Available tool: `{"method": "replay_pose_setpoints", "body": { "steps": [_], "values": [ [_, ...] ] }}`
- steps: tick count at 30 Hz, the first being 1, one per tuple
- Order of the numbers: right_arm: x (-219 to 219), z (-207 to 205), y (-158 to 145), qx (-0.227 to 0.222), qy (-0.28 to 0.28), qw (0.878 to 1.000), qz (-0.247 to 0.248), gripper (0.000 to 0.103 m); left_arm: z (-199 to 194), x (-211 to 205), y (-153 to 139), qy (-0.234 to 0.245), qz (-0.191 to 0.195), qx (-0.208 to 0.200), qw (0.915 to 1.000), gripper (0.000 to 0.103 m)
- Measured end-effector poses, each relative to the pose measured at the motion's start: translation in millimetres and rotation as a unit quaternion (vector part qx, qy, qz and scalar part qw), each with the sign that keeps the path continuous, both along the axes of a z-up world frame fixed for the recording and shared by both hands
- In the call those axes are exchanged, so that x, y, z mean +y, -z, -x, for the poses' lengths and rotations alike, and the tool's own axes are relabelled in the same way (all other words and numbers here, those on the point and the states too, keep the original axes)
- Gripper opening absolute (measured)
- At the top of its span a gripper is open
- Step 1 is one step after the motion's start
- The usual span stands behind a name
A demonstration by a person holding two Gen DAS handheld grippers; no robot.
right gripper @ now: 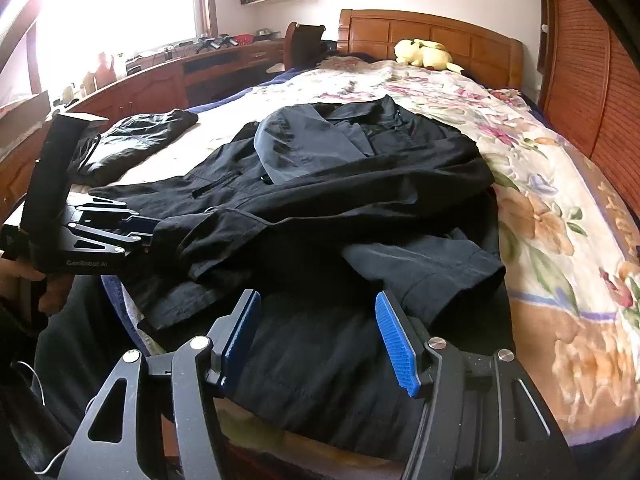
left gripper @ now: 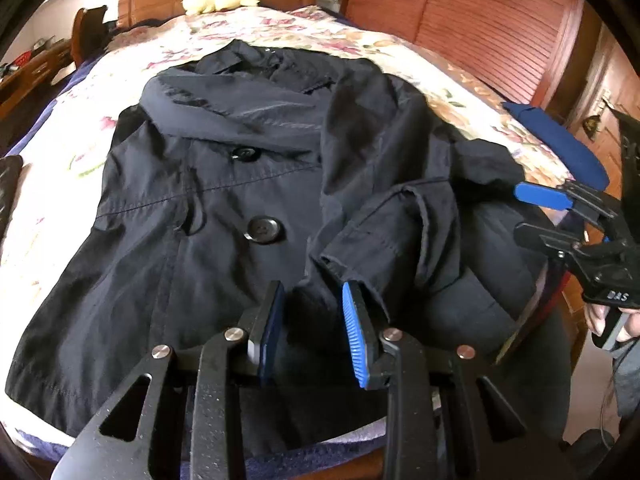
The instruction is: Fold large clothes
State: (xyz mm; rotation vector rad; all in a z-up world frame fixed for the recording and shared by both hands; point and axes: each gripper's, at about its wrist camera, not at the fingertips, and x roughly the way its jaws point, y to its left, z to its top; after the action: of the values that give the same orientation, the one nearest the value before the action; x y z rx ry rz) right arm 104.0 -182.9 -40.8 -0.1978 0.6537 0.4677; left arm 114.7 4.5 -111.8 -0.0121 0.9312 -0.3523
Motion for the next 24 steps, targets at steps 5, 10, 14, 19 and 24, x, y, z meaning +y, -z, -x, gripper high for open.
{"method": "replay_pose_setpoints", "body": {
  "steps": [5,10,14,19,24],
  "values": [
    [-3,-1,1,0.003,0.003,1.0,-0.003,0.062,3,1,-1,0.026,-0.002,-0.014,0.9996,0.011],
    [-5,-5,0,0.008,0.007,1.0,-0.005,0.062,9,19,-24,0.01,-0.013,-0.049,0.9987,0.006],
    [-2,-6,-2,0.003,0.006,1.0,0.0,0.062,12,53,-58,-0.027,-0.012,-0.096,0.9949,0.006],
    [6,-8,-3,-0.002,-0.003,1.0,0.005,0.062,2,88,-78,-0.052,-0.006,-0.112,0.9923,0.006],
    [16,-11,-3,-0.009,-0.013,1.0,0.016,0.062,-5,105,-78,-0.049,-0.009,-0.103,0.9934,0.018]
  ]
}}
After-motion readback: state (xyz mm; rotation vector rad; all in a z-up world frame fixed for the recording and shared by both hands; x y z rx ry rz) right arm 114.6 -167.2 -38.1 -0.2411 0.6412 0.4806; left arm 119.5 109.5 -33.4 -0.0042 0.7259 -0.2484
